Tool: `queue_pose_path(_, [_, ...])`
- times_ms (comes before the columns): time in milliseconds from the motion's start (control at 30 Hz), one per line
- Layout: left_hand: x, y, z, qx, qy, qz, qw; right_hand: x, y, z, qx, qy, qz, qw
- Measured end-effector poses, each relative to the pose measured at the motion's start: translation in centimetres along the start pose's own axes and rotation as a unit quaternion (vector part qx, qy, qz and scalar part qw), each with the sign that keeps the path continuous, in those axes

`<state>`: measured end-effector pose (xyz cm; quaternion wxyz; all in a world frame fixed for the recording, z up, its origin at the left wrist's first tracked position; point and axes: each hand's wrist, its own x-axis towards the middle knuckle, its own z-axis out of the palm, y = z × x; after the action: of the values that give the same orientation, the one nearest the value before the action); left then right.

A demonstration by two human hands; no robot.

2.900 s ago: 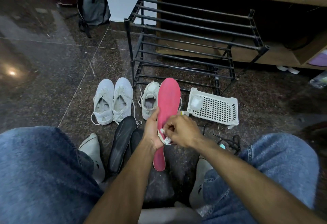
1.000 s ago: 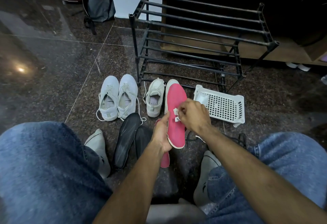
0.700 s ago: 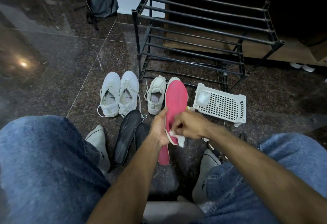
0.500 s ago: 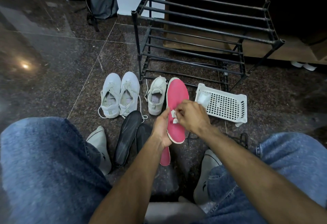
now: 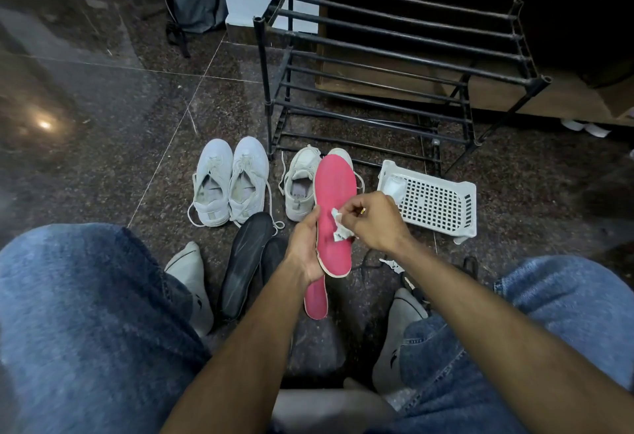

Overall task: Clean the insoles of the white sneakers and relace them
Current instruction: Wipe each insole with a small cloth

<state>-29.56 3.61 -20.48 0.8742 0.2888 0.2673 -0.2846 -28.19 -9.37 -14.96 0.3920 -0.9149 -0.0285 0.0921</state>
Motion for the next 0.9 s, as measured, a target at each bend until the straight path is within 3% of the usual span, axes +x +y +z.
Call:
queue_pose_path(233, [0.0, 0.4, -0.6, 0.002, 0.013, -0.003, 1.000, -1.4, -0.4, 0.4, -0.165, -0.184, -0.048, 0.968])
queue_pose_path(367, [0.0, -0.1, 0.4, -0.002, 0.015, -0.003, 1.000, -1.5, -1.3, 0.5, -0.271, -0.108, -0.082, 0.953])
queue_pose_path(467, [0.3, 0.2, 0.5, -0.009, 0.031, -0.007, 0.999, -2.1, -1.6, 1.7, -0.215, -0.099, -0.049, 0.970])
queue_pose_path(600, [0.3, 0.3, -0.1, -0.026, 0.051, -0.015, 0.998, -2.7, -1.3, 1.9, -0.109, -0.151, -0.011, 0.983])
queue_pose_path(767, [0.4, -0.3, 0.7, -0.046, 0.034, -0.006, 0.998, -2.4, -1.8, 2.4, -0.212, -0.041, -0.028, 0.976])
queue_pose_path(900, [1.1, 0.4, -0.7, -0.030, 0.076, 0.007, 0.997, -2.8, -2.4, 3.7, -0.114, -0.056, 0.041, 0.991])
